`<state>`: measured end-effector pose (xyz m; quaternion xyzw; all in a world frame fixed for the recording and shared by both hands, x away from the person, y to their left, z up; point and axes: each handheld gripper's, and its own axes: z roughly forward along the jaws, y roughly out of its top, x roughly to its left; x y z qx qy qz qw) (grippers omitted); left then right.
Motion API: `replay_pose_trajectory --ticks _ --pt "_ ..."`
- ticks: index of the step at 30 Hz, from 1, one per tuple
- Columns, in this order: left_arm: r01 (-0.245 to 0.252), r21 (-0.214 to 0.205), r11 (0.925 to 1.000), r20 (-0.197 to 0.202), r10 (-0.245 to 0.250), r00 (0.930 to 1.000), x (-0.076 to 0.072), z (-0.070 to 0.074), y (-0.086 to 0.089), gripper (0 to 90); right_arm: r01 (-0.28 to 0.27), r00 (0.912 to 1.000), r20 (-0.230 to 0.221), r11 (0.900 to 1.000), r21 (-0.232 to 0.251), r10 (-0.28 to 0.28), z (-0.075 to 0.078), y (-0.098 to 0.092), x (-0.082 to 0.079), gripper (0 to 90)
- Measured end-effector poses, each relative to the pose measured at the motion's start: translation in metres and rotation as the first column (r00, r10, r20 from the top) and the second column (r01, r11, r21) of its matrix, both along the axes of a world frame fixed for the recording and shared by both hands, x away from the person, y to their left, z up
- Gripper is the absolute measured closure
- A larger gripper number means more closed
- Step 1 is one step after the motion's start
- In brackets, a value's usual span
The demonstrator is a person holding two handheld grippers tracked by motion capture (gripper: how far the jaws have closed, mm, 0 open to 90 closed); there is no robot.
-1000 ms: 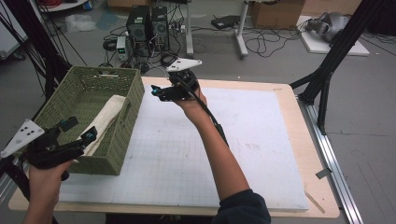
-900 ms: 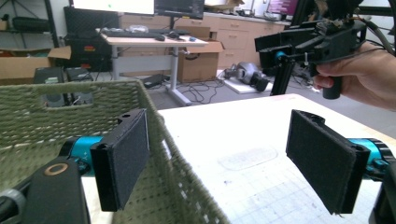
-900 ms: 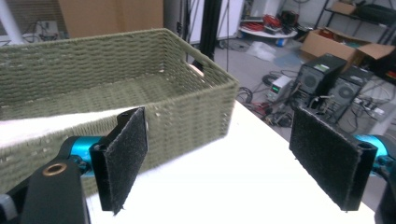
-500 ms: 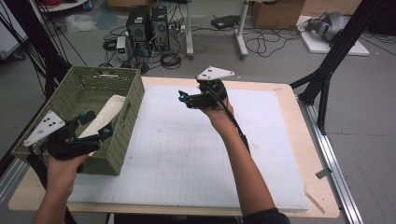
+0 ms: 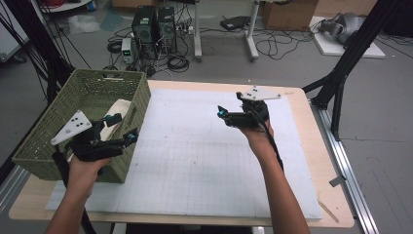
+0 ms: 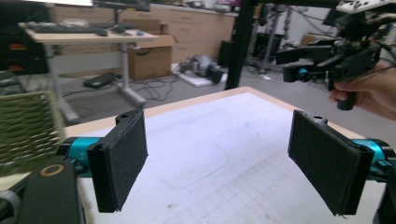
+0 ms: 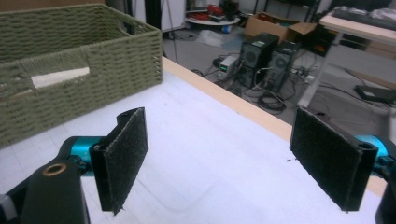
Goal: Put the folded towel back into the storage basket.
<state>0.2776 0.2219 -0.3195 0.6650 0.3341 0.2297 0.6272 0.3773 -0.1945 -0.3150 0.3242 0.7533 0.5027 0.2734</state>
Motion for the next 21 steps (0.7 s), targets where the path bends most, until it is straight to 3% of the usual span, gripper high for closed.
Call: replay_pose_trajectory --ticks 8,16,21 --pt "0.108 -0.024 0.9939 0.004 -0.108 0.9942 0.010 -0.005 -0.023 19.9 0.077 0.9970 0.004 0.9970 -0.003 -0.077 -0.015 -0.034 -0.023 18.1" --pt "0.147 0.012 0.9890 0.029 -0.148 0.9886 0.019 -0.015 -0.047 19.6 0.140 0.9900 -0.009 0.9901 0.002 -0.140 -0.031 -0.065 -0.046 18.2" --pt "0.170 0.022 0.9852 0.016 -0.171 0.9852 0.022 -0.021 -0.060 19.6 0.178 0.9840 -0.017 0.9839 0.016 -0.178 -0.040 -0.082 -0.058 18.2"
